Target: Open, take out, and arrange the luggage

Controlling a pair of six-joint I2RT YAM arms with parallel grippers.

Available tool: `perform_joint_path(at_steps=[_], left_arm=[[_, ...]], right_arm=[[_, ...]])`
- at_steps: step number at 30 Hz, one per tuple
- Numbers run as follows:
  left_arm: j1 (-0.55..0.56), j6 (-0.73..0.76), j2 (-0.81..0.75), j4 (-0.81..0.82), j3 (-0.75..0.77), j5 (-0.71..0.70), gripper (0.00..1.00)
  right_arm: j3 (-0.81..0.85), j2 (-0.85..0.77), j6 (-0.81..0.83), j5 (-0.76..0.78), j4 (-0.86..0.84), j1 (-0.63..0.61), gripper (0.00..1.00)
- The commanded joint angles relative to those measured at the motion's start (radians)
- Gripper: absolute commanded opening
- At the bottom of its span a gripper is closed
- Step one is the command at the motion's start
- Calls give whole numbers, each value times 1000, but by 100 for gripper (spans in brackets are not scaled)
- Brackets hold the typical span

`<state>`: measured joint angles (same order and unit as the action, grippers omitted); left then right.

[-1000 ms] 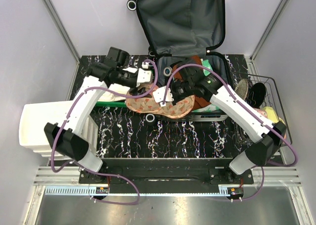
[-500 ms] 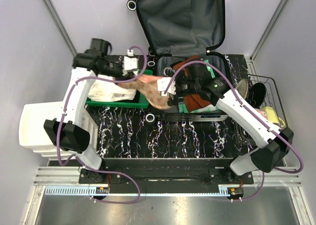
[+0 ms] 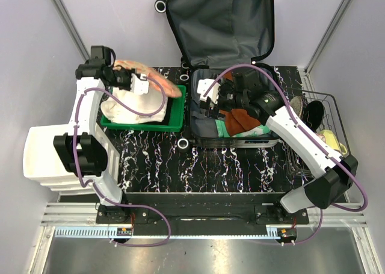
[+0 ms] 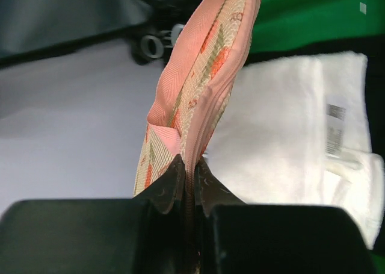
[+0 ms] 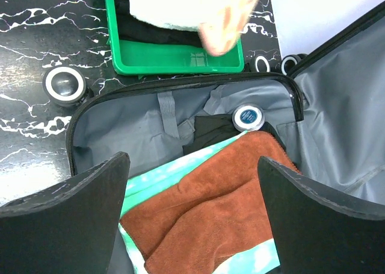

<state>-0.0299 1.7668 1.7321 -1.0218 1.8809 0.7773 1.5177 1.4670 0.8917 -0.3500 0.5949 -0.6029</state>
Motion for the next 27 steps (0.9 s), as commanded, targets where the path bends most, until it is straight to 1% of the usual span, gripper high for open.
perform_joint_path(at_steps=[1, 4, 5, 9, 10, 11, 12, 13, 14, 16, 18, 19, 21, 22, 23, 24, 25, 26, 27], left_arm=[[-15, 371, 35, 46, -149, -18, 0], [-15, 450, 69, 71, -190, -70, 0], [-15, 454, 78, 83, -203, -105, 0], [-50, 526, 116, 100, -239, -185, 0], [-54, 564, 113, 106, -277, -200, 17], [-62, 580, 109, 114, -296, -228, 36], [-77, 594, 94, 118, -313, -236, 47], [-88, 624, 84, 118, -345, -233, 55], [-96, 632, 69, 118, -359, -222, 67], [-111, 628, 23, 117, -391, -217, 73], [-120, 585, -23, 89, -390, -193, 77], [-123, 521, -35, 66, -366, -182, 77], [-127, 436, -68, 4, -329, -139, 97], [-127, 328, -75, -18, -283, -125, 99], [-127, 277, -81, -43, -258, -98, 99], [-127, 226, -94, -78, -237, -83, 99], [-127, 106, -97, -83, -194, -69, 99], [-127, 35, -101, -81, -174, -32, 99], [-125, -34, -108, -55, -154, -18, 99]], right_arm=[[10, 7, -42, 17, -33, -1, 97], [21, 15, -48, 19, -24, -1, 96], [25, 19, -51, 20, -23, 0, 96], [22, 16, -56, 28, -20, -1, 96], [19, 13, -54, 29, -20, -1, 96], [13, 12, -54, 29, -20, -1, 97], [12, 10, -54, 29, -20, -1, 96], [10, 10, -53, 29, -20, -1, 97], [6, 9, -51, 29, -20, -1, 96], [4, 10, -46, 29, -18, -1, 96], [2, 9, -46, 32, -17, 0, 97], [2, 10, -54, 31, -15, 0, 97], [13, 18, -92, 26, -4, 11, 97], [22, 24, -117, 10, 14, 26, 97], [48, 44, -147, 0, 22, 40, 97], [67, 58, -222, -10, 34, 55, 97], [85, 75, -265, -36, 55, 101, 97], [125, 113, -305, -49, 69, 123, 97], [145, 133, -379, -55, 80, 149, 96]])
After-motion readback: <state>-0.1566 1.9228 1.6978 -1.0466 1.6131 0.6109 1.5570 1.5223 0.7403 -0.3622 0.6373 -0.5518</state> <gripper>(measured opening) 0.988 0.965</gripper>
